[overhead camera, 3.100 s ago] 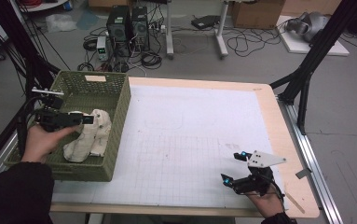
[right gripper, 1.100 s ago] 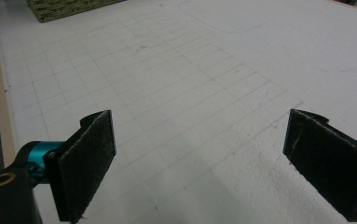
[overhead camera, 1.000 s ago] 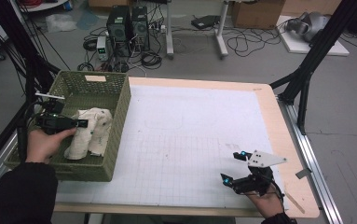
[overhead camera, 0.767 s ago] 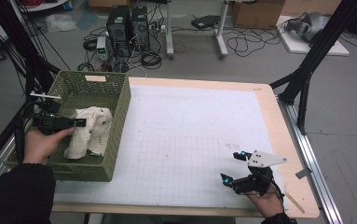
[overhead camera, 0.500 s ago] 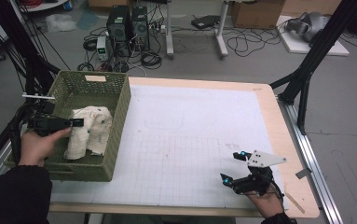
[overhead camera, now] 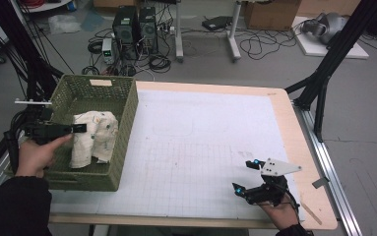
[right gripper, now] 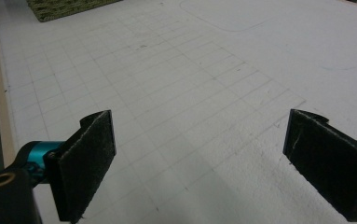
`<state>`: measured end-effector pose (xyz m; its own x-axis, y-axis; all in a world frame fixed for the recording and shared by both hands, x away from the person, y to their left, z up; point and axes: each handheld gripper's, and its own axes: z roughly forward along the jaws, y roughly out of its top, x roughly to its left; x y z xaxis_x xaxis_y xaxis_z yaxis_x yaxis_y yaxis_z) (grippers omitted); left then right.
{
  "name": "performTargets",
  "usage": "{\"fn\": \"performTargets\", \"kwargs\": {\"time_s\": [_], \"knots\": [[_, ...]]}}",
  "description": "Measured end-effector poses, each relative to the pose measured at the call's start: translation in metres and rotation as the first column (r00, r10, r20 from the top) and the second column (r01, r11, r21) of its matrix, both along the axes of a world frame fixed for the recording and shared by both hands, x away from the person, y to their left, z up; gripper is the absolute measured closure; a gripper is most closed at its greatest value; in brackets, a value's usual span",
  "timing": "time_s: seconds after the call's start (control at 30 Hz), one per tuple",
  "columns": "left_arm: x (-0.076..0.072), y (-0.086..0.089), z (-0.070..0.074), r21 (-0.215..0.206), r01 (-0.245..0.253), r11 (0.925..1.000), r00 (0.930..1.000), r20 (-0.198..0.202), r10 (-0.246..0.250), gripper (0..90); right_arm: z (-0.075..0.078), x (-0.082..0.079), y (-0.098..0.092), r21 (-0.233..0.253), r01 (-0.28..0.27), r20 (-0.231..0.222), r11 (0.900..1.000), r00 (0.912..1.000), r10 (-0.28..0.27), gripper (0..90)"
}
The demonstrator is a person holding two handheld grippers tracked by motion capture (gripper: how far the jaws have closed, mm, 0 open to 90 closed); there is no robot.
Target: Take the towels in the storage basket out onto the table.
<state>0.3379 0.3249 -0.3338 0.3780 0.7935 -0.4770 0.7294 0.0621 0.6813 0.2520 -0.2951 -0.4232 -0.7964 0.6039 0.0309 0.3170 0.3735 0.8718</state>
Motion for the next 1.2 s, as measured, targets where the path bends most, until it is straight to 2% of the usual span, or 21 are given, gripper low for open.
{"fn": "performTargets", "kwargs": {"time_s": [0.2,0.3,0.43,0.6,0.7,0.77,0.93,1.07,1.2], "knots": [[0.000,0.003,0.003,-0.067,0.022,0.9975,0.9998,0.000,-0.022,85.9,0.000,0.000,0.000,0.001,0.000,-0.004,1.000,1.0000,0.000,8.3],[0.000,0.006,0.006,-0.128,0.032,0.9913,0.9994,0.016,-0.030,85.9,-0.001,0.000,0.000,0.001,0.002,-0.008,1.000,1.0000,-0.002,8.3],[0.001,0.008,0.009,-0.180,0.039,0.9829,0.9991,0.024,-0.036,86.1,0.000,0.001,0.000,0.001,0.000,-0.004,1.000,1.0000,0.000,8.3],[0.000,0.012,0.011,-0.262,0.056,0.9634,0.9979,0.046,-0.046,86.4,0.000,0.001,-0.001,0.001,0.004,-0.004,1.000,1.0000,-0.004,8.3],[0.000,0.010,0.013,-0.287,0.077,0.9549,0.9965,0.053,-0.064,86.4,-0.001,0.001,0.000,-0.002,0.000,0.000,1.000,1.0000,0.000,8.3],[0.001,0.008,0.015,-0.308,0.095,0.9465,0.9948,0.064,-0.079,86.4,-0.001,0.001,0.000,-0.001,0.000,-0.003,1.000,1.0000,0.000,8.3],[0.002,0.001,0.021,-0.341,0.129,0.9311,0.9908,0.082,-0.107,86.5,-0.001,0.001,0.000,-0.001,0.001,-0.003,1.000,1.0000,-0.001,8.3],[0.003,-0.009,0.025,-0.345,0.159,0.9250,0.9866,0.091,-0.135,86.6,-0.001,0.001,0.000,-0.003,0.003,-0.008,1.000,1.0000,-0.003,8.3],[0.004,-0.022,0.028,-0.362,0.196,0.9113,0.9802,0.101,-0.170,86.6,-0.001,0.002,0.000,-0.005,-0.001,-0.002,1.000,1.0000,0.001,8.3]]}}
